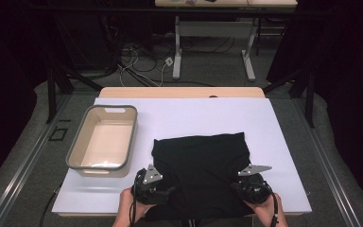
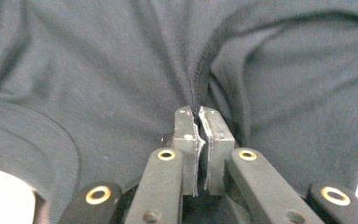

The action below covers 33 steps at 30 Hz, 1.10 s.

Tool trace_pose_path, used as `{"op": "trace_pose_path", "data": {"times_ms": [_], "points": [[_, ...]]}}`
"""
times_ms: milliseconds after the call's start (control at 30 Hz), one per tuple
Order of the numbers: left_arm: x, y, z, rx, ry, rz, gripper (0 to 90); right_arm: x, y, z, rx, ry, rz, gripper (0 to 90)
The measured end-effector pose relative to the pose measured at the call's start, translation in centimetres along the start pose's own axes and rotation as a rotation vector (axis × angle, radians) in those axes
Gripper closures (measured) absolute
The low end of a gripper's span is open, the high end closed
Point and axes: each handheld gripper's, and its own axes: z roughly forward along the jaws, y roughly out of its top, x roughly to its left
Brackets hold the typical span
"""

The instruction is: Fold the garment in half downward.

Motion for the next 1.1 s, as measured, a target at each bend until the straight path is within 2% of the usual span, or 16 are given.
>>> {"op": "trace_pose_path", "data": {"times_ms": [33, 100, 133, 200, 300, 333, 533, 600, 767, 867, 900, 933, 967, 1000, 1100], "points": [[0.1, 0.0, 0.0, 0.0, 0.01, 0.002, 30.7, -0.1, -0.1, 0.3, 0.01, 0.011, 0.002, 85.1], [0.3, 0.0, 0.0, -0.003, 0.011, 0.0, 27.2, -0.2, -0.3, 0.6, 0.004, 0.013, -0.005, 77.4], [0.5, 0.0, 0.0, -0.003, 0.027, -0.002, 26.4, -0.2, -0.2, 0.5, 0.007, 0.022, -0.004, 73.2], [0.6, -0.1, 0.0, -0.01, 0.036, -0.016, 24.3, -0.2, -0.1, 0.2, -0.017, 0.025, -0.011, 66.4], [0.7, -0.1, -0.1, -0.017, 0.059, -0.014, 20.5, -0.3, -0.1, -0.3, -0.041, 0.046, -0.034, 55.0], [0.8, 0.0, -0.2, -0.025, 0.078, -0.021, 19.1, -0.4, -0.1, -0.5, -0.042, 0.054, -0.034, 51.0], [1.7, 0.0, -0.8, -0.035, 0.111, -0.039, 18.7, -1.0, -0.1, -1.0, -0.076, 0.053, -0.029, 45.2], [2.2, 0.0, -0.9, -0.023, 0.153, -0.066, 24.1, -1.5, -0.2, -1.0, -0.086, 0.049, -0.021, 45.0], [2.9, -0.3, -0.5, 0.022, 0.178, -0.091, 31.6, -1.8, -0.4, -0.9, -0.089, 0.043, -0.011, 44.4], [3.4, -0.7, 0.3, 0.056, 0.19, -0.084, 41.7, -1.7, -0.4, -0.9, -0.085, 0.041, -0.007, 44.1], [3.7, -0.8, 0.5, 0.063, 0.176, -0.08, 48.4, -1.7, -0.4, -0.8, -0.089, 0.04, -0.016, 43.8], [3.8, -1.0, 0.7, 0.042, 0.163, -0.1, 48.4, -1.7, -0.4, -0.8, -0.089, 0.04, -0.016, 43.8], [3.9, -1.0, 0.7, 0.035, 0.159, -0.096, 54.7, -1.7, -0.3, -0.8, -0.091, 0.038, -0.019, 43.6], [3.8, -1.1, 0.9, 0.013, 0.137, -0.08, 62.0, -1.7, -0.3, -0.9, -0.076, 0.039, -0.02, 43.6], [3.7, -1.1, 1.0, 0.007, 0.121, -0.065, 78.4, -1.6, -0.3, -0.8, -0.086, 0.039, -0.019, 43.5]]}}
